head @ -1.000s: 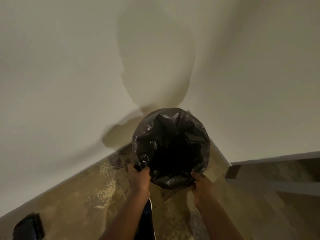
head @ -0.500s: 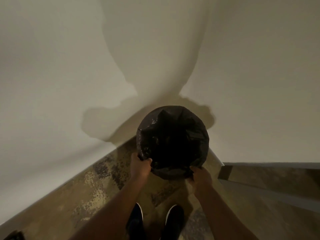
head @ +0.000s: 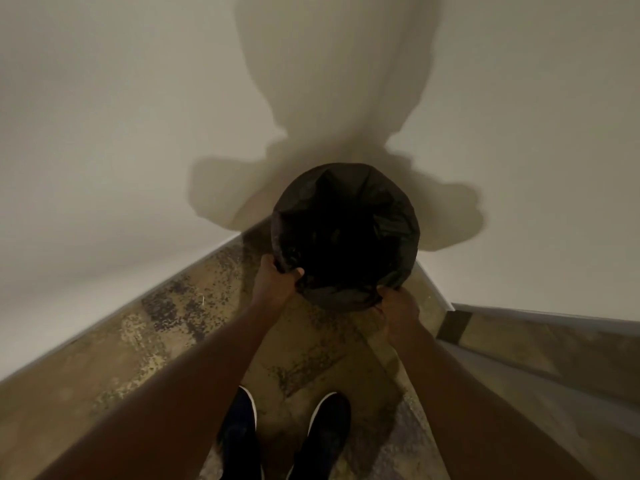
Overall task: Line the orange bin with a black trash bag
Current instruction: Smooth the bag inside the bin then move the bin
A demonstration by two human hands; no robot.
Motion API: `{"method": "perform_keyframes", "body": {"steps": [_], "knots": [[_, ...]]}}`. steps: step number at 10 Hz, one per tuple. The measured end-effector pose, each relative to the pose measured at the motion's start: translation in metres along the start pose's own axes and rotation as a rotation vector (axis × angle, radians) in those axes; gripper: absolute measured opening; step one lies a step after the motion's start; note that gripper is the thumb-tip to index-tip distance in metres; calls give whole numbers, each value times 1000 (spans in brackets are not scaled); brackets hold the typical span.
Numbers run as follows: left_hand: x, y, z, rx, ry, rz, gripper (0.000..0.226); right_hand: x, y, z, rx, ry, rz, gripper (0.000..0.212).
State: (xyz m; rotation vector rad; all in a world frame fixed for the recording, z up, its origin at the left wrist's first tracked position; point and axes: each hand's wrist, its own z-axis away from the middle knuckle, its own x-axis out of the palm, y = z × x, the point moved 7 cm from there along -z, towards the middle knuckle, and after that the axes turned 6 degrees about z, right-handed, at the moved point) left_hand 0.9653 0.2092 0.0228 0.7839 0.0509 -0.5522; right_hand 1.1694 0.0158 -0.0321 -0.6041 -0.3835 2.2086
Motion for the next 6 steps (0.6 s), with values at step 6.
{"method": "perform_keyframes", "body": {"steps": [6], "knots": [[-20,-21,-16,71,9,-112,91,-2,-12,26,-64,109,245,76]]}}
